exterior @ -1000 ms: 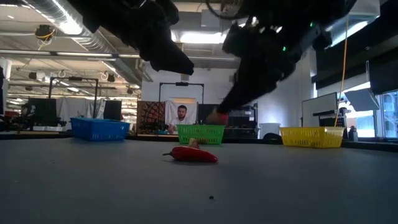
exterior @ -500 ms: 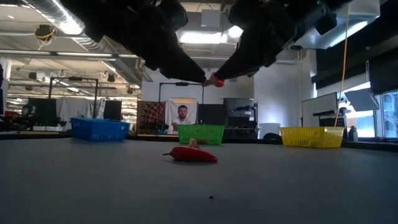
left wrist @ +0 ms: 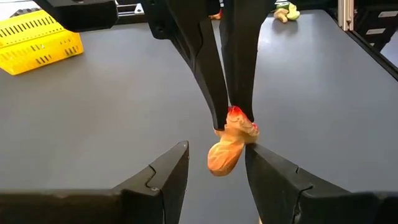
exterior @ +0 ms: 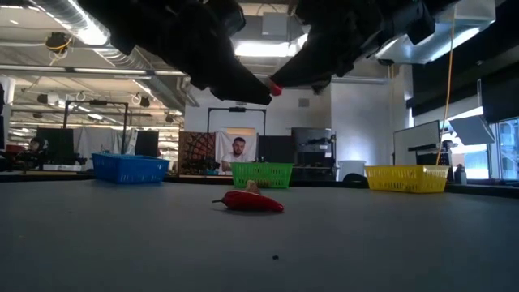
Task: Sort produce into baskets
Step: Put the red mushroom into the blue bin
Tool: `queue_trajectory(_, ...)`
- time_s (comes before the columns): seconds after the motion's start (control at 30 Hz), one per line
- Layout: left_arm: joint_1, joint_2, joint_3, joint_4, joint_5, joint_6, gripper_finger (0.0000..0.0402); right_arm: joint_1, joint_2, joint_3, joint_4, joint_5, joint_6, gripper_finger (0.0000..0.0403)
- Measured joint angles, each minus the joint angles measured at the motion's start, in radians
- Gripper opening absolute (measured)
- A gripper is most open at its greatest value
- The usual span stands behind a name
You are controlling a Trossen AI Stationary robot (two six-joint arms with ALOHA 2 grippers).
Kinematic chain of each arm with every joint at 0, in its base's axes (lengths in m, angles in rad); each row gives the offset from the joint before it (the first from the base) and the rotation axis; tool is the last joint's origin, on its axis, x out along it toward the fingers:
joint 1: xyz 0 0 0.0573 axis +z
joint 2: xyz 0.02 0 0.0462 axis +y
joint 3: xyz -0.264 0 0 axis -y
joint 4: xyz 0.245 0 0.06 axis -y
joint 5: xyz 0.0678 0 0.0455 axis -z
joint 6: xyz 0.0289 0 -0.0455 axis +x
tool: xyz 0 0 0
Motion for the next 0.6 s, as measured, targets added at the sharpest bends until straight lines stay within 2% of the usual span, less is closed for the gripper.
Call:
queue_trajectory(0.2, -0.001, 0.0, 0.0, 0.001, 0.0, 0.001, 0.014, -0.001, 0.0, 0.0, -0.017, 0.0, 0.0, 0.0017)
queue_trajectory(0.5, 0.0, 0.0, 0.0, -0.003, 0.001, 0.034, 0.0034, -0.001, 0.0, 0.0, -0.024, 0.0, 0.023, 0.0017)
queue_trajectory(0.6, 0.0, 0.0, 0.0, -0.003, 0.001, 0.034, 0.0009, -0.001, 0.0, 0.0, -0.025, -0.001, 0.047, 0.0017)
